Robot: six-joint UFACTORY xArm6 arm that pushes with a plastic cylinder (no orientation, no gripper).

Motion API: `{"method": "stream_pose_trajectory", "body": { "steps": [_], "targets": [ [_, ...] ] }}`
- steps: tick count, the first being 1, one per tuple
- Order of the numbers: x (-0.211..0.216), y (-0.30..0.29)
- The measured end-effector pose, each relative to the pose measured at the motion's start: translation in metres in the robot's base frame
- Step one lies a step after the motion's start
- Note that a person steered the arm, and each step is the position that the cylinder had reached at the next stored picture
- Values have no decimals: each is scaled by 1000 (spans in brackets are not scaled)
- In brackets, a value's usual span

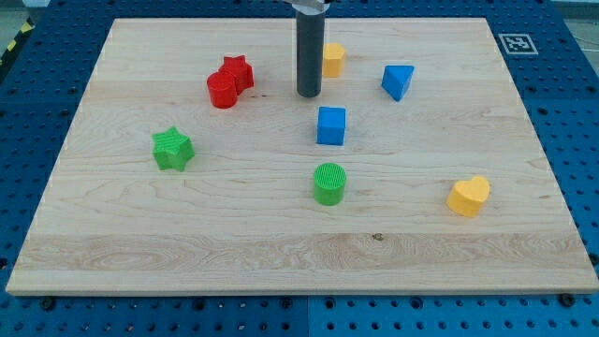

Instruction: Place the triangle diagonal to the bottom right of the hexagon

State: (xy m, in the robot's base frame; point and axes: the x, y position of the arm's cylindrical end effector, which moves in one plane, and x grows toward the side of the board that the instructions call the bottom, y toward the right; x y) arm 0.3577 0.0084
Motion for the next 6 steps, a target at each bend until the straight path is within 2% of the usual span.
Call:
{"method": "stream_pose_trajectory", "body": {
  "steps": [4, 6],
  "targets": [
    [45, 5],
    [60, 30]
  ]
}}
